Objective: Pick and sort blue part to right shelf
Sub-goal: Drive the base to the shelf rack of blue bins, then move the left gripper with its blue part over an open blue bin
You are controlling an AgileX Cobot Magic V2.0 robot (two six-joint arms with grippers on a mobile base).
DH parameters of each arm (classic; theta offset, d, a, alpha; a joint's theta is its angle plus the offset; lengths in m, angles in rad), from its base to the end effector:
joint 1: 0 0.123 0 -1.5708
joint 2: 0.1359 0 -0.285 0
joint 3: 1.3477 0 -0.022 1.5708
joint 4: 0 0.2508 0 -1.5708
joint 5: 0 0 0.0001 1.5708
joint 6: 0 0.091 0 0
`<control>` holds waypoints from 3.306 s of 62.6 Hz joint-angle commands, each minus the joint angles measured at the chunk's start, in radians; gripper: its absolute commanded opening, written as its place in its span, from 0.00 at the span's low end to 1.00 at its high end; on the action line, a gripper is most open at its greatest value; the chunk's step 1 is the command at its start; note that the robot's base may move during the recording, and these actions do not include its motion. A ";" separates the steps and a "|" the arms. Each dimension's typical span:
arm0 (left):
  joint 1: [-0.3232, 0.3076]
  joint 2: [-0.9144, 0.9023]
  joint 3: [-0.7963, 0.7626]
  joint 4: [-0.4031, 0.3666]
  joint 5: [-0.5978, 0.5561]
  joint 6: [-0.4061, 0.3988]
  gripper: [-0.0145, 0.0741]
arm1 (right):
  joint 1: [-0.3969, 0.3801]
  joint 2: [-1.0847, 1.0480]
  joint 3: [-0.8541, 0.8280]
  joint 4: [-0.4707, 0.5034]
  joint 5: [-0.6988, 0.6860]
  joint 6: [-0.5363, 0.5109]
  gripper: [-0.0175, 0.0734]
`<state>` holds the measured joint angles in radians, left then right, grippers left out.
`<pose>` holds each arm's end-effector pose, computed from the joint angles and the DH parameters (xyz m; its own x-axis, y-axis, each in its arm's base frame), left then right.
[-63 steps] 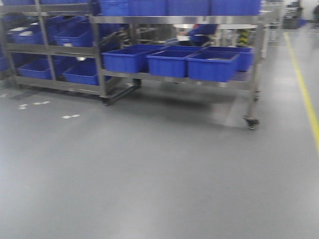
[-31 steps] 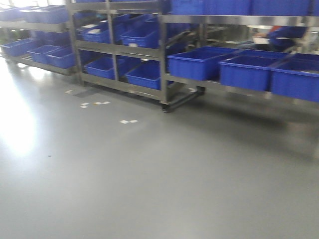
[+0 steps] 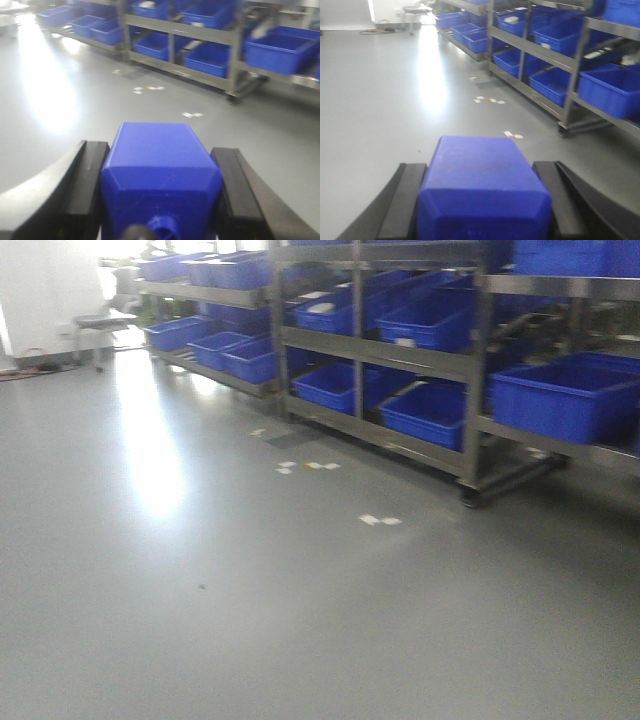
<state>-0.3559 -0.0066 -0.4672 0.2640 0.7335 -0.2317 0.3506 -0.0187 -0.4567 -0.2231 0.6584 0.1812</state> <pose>0.0117 0.0126 0.2979 -0.1507 0.0208 -0.9884 0.1763 0.9843 -0.0062 0.0110 -0.0091 0.3011 -0.0793 -0.0252 -0.9965 -0.2133 0.9770 -0.0077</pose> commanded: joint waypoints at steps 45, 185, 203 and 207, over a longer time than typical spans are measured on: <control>-0.003 -0.011 -0.029 0.000 -0.091 -0.010 0.52 | -0.003 -0.005 -0.030 -0.019 -0.096 -0.005 0.48; -0.003 -0.011 -0.029 0.002 -0.091 -0.010 0.52 | -0.003 -0.005 -0.030 -0.019 -0.096 -0.005 0.48; -0.003 -0.011 -0.029 0.002 -0.091 -0.010 0.52 | -0.003 -0.005 -0.030 -0.019 -0.096 -0.005 0.48; -0.003 -0.011 -0.029 0.002 -0.091 -0.010 0.52 | -0.003 -0.005 -0.030 -0.019 -0.096 -0.005 0.48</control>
<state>-0.3559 -0.0066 -0.4672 0.2556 0.7292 -0.2317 0.3506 -0.0187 -0.4567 -0.2266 0.6584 0.1812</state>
